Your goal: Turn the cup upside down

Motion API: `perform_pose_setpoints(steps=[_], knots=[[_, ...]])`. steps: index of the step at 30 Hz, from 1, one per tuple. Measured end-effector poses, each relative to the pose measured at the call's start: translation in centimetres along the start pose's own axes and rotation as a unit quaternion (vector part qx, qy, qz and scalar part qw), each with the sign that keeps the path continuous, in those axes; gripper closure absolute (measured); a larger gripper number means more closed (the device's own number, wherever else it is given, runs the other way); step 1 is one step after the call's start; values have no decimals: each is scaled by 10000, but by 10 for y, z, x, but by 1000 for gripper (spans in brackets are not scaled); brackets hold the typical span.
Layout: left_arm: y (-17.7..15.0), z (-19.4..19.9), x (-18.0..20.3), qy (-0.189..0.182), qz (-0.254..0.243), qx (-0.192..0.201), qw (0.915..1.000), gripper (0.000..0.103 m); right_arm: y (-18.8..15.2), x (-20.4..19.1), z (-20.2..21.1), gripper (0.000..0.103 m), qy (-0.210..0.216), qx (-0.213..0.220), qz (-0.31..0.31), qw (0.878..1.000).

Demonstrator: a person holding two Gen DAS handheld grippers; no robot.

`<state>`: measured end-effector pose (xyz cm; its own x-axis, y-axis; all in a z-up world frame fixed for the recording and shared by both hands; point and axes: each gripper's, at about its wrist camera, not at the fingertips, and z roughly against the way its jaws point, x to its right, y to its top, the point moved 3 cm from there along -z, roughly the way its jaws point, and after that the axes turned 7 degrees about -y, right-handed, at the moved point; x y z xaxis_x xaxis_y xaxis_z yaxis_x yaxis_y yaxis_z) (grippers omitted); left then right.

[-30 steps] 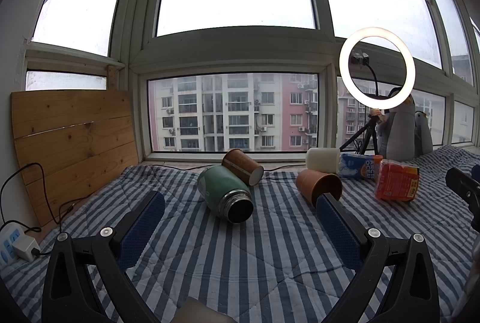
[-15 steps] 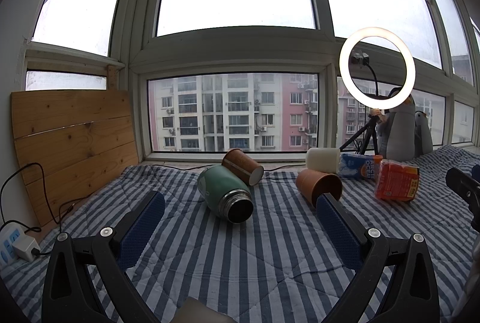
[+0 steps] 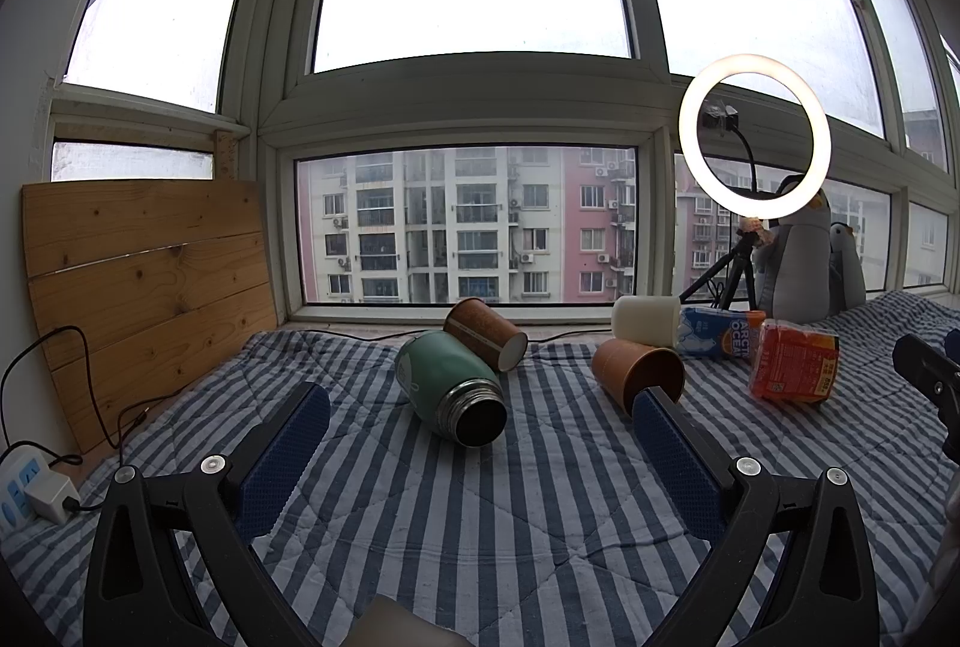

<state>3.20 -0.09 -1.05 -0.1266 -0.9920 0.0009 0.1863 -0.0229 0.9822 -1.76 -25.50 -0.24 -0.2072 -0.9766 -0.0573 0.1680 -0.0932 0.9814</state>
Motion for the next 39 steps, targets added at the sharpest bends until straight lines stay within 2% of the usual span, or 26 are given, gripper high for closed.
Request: perform_pose_setpoints(steps=[16, 19, 25, 31, 35, 39], knots=[[1, 0, -1, -2, 34, -18, 10000, 1, -1, 0, 1, 7, 8, 6, 35, 10000], [1, -1, -3, -3, 113, -57, 9999, 1, -2, -4, -4, 1, 48, -73, 114, 9999], [6, -5, -23, 89, 466, -177, 9987, 1, 0, -15, -20, 1, 189, -445, 293, 9984], [22, 1, -55, 361, 773, 9, 9964, 1, 1, -33, -50, 1, 456, -954, 389, 9936], [33, -3, -84, 536, 903, -102, 9944, 1, 7, -50, -80, 1, 746, -1445, 235, 9864], [39, -7, -115, 598, 1291, -212, 9896, 1, 15, -72, -111, 1, 996, -1890, 219, 9767]])
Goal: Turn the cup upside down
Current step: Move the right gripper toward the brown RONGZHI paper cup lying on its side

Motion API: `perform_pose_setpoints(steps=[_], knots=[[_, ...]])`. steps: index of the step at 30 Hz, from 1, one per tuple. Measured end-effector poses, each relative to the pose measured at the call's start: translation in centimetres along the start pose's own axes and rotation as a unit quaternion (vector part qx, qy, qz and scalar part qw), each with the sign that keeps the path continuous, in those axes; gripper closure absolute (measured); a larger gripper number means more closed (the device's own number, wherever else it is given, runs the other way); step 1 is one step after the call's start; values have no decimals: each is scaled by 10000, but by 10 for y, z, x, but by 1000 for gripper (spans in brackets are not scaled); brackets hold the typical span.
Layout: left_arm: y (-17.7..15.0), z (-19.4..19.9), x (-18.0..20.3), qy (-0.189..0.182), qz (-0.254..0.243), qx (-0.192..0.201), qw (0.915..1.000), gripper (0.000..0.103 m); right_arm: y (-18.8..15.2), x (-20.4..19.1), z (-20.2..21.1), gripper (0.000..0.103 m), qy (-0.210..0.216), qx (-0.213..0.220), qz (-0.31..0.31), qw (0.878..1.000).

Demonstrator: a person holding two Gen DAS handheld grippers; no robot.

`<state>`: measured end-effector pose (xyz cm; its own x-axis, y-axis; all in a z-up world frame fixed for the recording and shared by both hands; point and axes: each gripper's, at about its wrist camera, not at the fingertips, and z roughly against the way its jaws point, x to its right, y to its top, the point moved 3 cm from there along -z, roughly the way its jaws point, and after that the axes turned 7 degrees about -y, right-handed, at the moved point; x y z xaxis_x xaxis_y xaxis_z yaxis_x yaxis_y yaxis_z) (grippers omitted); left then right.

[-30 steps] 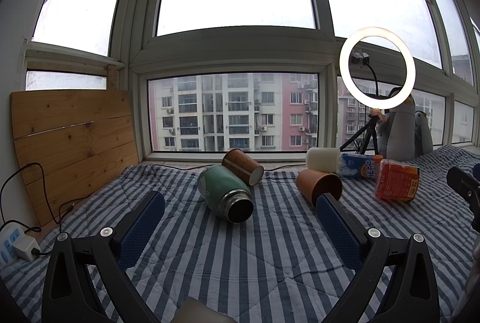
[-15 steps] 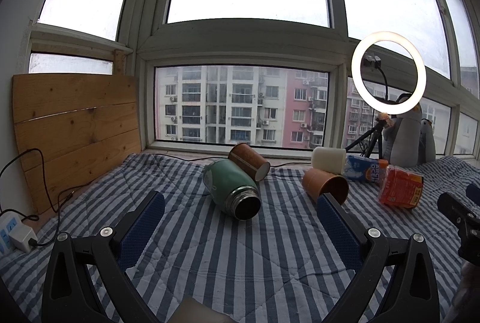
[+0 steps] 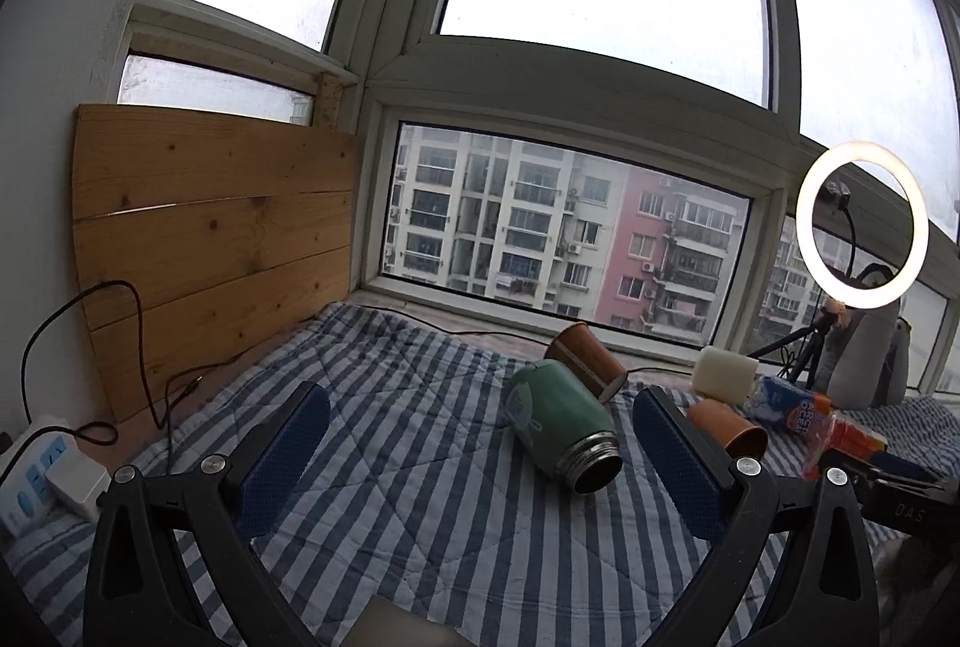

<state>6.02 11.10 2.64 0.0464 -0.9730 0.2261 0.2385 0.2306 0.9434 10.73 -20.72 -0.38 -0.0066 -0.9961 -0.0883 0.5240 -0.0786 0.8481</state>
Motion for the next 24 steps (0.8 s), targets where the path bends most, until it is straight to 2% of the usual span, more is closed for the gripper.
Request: perform_pose_setpoints(steps=[8, 15, 21, 24], knots=[[13, 12, -21, 17, 285, 245, 9993, 1, 35, -45, -61, 1, 85, -423, 265, 9987], [11, 5, -17, -61, 274, 24, 9996, 1, 51, -82, -128, 1, 134, -852, 234, 9960], [13, 5, -34, -179, 790, -47, 9967, 1, 62, -96, -180, 1, 160, -1095, 74, 9938], [14, 6, -37, -189, 865, -15, 9961, 1, 66, -105, -198, 1, 22, -1038, 200, 9944]])
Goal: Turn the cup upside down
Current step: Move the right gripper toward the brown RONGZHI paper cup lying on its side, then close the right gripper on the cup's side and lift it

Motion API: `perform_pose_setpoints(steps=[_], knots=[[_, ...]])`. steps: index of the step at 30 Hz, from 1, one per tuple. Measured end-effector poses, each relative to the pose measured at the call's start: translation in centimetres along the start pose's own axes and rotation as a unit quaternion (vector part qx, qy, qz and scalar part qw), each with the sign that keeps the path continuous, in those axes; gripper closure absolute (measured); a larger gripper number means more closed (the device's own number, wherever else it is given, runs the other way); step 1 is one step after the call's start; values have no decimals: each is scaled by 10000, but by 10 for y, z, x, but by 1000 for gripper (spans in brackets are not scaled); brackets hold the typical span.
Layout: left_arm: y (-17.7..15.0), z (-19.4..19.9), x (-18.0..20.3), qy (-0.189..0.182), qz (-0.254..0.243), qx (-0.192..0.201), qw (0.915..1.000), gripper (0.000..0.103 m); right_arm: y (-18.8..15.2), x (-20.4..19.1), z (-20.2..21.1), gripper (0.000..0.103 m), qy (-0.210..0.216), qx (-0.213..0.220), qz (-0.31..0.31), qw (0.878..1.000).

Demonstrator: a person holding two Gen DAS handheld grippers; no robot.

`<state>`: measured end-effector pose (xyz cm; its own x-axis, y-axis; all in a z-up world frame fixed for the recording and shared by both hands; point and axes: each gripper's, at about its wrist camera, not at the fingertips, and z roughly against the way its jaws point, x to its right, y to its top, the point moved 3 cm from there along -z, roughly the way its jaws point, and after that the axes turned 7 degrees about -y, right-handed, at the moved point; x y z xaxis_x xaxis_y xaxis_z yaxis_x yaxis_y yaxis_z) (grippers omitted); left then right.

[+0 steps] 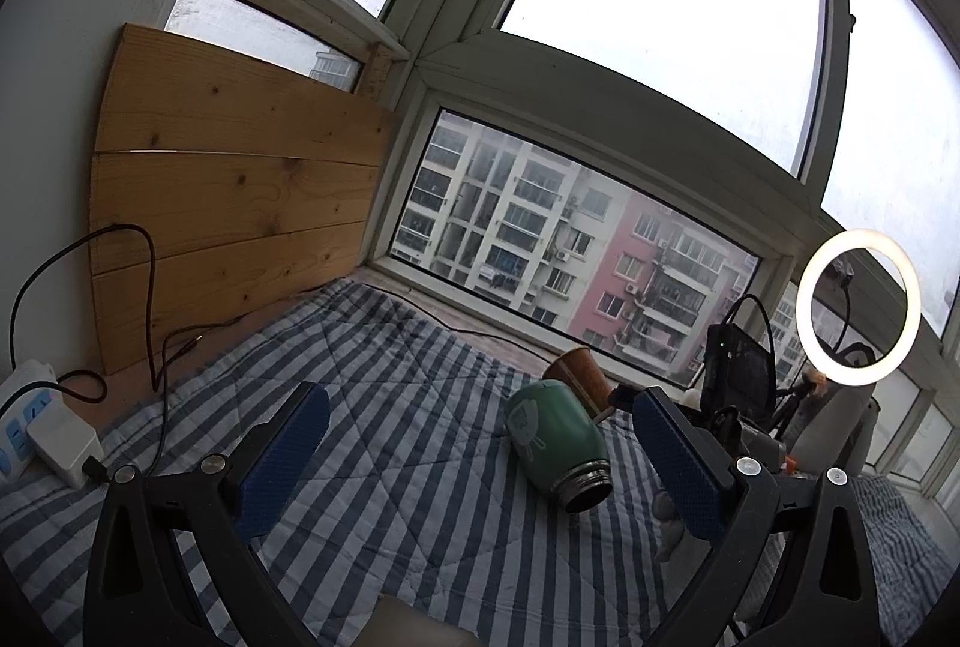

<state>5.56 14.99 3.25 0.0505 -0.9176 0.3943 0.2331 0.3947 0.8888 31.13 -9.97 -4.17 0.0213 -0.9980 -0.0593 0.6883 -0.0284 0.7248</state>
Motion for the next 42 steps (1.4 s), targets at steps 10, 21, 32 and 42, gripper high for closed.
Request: perform_pose_setpoints(steps=[10, 21, 32, 42], knots=[[-4, 2, 10, -132, -77, -39, 9999, 1, 18, -22, -44, 1, -137, 16, 231, 9996], [-3, 2, 12, -229, -23, -94, 9997, 1, 25, -27, -62, 1, -45, -42, 341, 9994], [-7, -4, 9, -224, 10, -221, 9995, 1, 19, -19, -73, 39, 237, -428, 44, 9988], [-8, -7, 12, -146, -120, -214, 9996, 1, 15, -22, -65, 42, 67, -368, 177, 9991]])
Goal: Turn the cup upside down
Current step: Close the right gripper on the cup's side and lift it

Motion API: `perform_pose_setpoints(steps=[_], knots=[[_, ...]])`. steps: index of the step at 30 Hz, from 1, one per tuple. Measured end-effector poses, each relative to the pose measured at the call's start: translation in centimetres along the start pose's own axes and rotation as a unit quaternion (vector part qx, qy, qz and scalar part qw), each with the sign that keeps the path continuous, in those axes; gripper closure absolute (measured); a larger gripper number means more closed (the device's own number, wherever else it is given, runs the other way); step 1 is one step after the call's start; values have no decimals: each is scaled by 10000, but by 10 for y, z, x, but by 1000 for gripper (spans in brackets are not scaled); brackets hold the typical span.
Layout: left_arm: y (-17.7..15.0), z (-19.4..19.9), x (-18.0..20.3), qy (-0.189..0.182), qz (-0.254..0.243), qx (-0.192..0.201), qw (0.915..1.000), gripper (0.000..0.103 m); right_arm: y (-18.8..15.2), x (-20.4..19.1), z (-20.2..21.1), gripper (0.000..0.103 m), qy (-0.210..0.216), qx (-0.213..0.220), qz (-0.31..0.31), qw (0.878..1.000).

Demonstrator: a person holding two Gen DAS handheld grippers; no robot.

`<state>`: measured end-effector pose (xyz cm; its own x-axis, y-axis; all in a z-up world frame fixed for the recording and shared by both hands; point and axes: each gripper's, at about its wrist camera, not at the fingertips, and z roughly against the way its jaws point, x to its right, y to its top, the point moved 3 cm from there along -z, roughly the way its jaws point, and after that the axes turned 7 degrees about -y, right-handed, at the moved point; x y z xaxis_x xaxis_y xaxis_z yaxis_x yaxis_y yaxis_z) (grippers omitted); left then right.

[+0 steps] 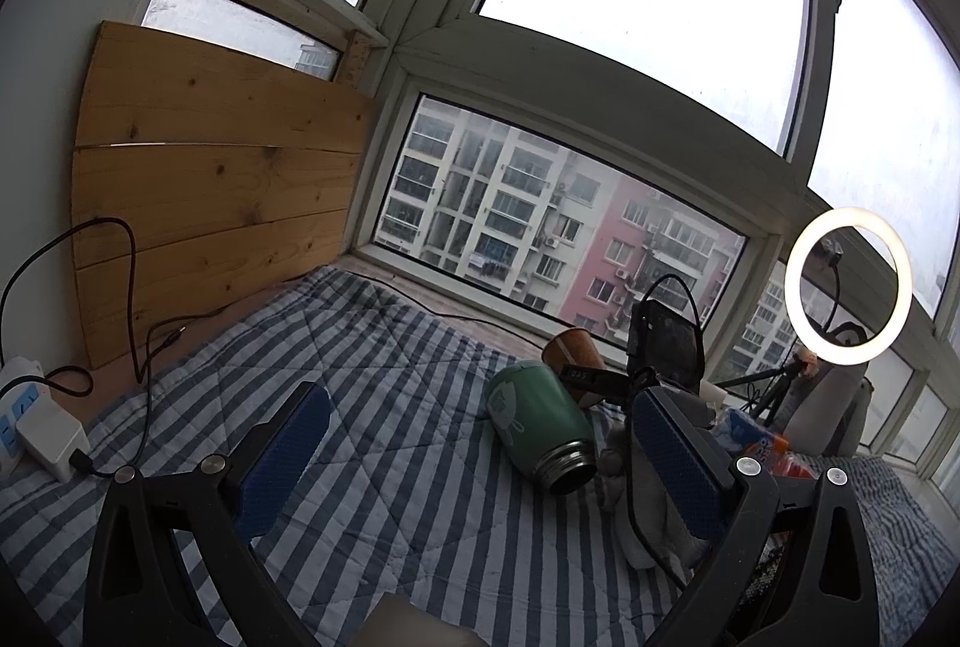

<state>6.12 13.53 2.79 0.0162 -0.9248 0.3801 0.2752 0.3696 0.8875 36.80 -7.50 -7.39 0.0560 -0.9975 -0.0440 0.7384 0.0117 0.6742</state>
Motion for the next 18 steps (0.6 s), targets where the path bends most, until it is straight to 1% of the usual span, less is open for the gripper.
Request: perform_pose_setpoints(steps=[4, 6, 8, 10, 12, 14, 18], knots=[[-2, -6, 0, -16, -17, -104, 9999, 1, -5, 5, 11, 42, -96, -61, -31, 9999], [-3, -8, 0, -18, -20, -148, 9999, 1, -10, 7, 18, 42, -68, -102, -27, 9999], [-4, -8, 0, 25, -43, -133, 9999, 1, -17, 9, 28, 42, -230, -94, 52, 9997], [-4, -9, -1, 27, -34, -124, 9999, 1, -27, 12, 36, 42, -197, -173, 55, 9996], [-4, -9, -2, 78, -39, -92, 9999, 1, -38, 16, 48, 43, -389, -112, 111, 9991], [-4, -10, -5, 105, -25, -92, 9999, 1, -50, 19, 59, 43, -275, -144, 84, 9995], [-5, -13, -6, 172, -53, -122, 9998, 1, -76, 28, 80, 43, -205, -182, 46, 9996]])
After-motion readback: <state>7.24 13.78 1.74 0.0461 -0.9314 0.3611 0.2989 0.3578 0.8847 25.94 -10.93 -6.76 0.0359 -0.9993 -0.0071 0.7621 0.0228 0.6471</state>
